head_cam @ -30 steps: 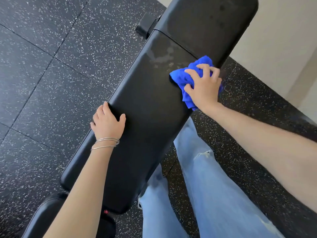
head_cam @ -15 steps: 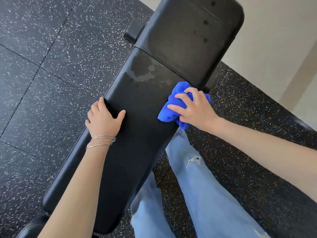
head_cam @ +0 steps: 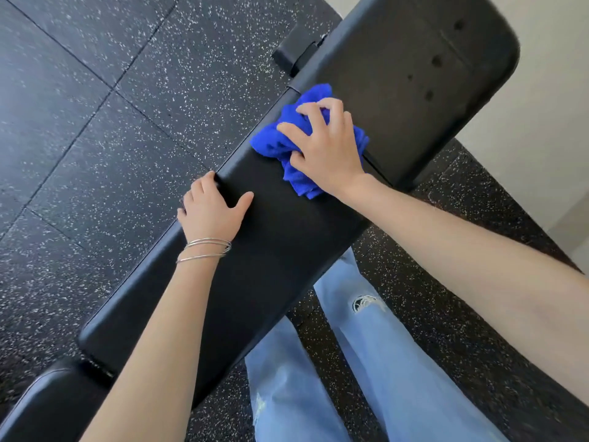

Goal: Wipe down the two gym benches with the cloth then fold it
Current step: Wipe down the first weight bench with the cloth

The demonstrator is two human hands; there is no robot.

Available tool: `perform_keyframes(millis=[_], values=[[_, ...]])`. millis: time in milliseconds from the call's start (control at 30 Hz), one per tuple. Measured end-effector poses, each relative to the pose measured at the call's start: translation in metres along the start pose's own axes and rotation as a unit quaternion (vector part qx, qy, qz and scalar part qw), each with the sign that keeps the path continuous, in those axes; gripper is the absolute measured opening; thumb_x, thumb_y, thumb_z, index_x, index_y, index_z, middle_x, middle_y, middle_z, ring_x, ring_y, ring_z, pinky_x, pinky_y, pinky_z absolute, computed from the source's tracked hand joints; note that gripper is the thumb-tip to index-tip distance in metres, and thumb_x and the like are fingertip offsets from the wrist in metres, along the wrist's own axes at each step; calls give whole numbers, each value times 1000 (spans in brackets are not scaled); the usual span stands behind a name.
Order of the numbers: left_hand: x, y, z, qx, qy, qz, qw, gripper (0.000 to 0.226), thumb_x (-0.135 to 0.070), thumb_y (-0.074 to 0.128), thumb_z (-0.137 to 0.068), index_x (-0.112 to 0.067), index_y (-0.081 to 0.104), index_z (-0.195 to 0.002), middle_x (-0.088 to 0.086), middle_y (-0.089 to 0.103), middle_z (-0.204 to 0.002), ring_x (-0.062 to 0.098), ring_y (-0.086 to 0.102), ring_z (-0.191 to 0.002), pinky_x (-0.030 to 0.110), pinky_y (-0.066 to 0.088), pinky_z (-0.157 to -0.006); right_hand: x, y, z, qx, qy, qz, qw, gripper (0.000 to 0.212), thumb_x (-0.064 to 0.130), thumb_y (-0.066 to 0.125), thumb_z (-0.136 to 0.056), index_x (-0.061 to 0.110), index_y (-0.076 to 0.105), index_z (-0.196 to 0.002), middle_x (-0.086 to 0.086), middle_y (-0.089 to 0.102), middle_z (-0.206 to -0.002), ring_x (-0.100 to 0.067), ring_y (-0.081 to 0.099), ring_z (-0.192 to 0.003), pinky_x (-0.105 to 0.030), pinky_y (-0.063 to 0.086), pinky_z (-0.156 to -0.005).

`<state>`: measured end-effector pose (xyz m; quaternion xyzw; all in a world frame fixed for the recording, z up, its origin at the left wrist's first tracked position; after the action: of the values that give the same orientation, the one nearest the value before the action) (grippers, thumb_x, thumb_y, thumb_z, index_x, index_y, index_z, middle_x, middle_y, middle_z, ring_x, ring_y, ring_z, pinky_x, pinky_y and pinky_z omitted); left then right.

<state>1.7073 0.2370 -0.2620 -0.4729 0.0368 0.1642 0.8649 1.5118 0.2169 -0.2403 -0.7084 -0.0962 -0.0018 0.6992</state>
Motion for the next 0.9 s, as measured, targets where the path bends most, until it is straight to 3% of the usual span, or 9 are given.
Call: perform_keyframes(millis=[233, 467, 533, 633, 767, 833, 900], values=[[-2, 2, -1, -5, -17, -7, 1000, 83, -52, 65, -79, -11, 30, -142, 10, 37, -146, 33, 33, -134, 53, 27, -110, -33, 5, 91, -20, -61, -23, 998, 33, 8, 63, -63, 22, 74, -90, -11, 69, -101, -42, 62, -87, -43, 51, -63], [4, 6, 2, -17, -11, 6, 1000, 86, -51, 67, -77, -15, 28, -144, 6, 33, -150, 29, 28, -138, 52, 24, -112, -4, 9, 1, -27, -75, -30, 996, 29, 11, 67, -58, 22, 74, -83, -10, 70, -93, -39, 63, -79, -36, 48, -56], [6, 5, 1, -16, -11, 9, 1000, 84, -51, 67, -77, -16, 29, -144, 6, 34, -149, 29, 29, -138, 51, 24, -112, 8, 9, -38, 3, -81, -4, 997, 26, 15, 62, -64, 22, 72, -87, -10, 68, -98, -38, 61, -83, -36, 46, -60], [6, 2, 1, 4, -12, 21, 1000, 81, -50, 66, -77, -20, 30, -143, 2, 34, -149, 27, 30, -137, 52, 24, -111, 14, 24, -80, 143, -113, 69, 981, 33, 26, 43, -83, 22, 59, -111, -11, 51, -122, -35, 45, -108, -40, 34, -77], [12, -7, -1, 23, -6, 2, 1000, 78, -52, 65, -78, -22, 32, -142, 0, 38, -145, 27, 34, -134, 54, 25, -111, -9, 18, -96, 191, -183, 84, 961, 35, 30, 47, -85, 21, 56, -117, -13, 46, -126, -35, 41, -110, -43, 35, -81], [16, -10, -1, 33, -11, 1, 999, 77, -52, 64, -79, -21, 33, -142, 2, 39, -144, 28, 36, -133, 53, 26, -111, -39, 9, -103, 182, -113, 94, 972, 34, 28, 50, -84, 20, 58, -116, -14, 47, -124, -38, 41, -110, -44, 35, -83], [18, -11, -1, 36, -4, 0, 999, 77, -52, 64, -79, -19, 34, -141, 4, 41, -142, 29, 38, -131, 53, 27, -110, -69, 2, -102, 153, 13, 81, 985, 33, 27, 50, -84, 19, 59, -115, -13, 46, -125, -38, 40, -110, -45, 35, -84]])
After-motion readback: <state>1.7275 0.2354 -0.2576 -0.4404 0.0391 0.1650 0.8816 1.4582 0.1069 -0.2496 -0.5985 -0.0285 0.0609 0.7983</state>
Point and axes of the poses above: each hand's wrist, its own z-axis away from the middle knuckle, its own y-axis out of the palm, x = y × z, the point moved 3 cm from there along -z, towards the middle knuckle
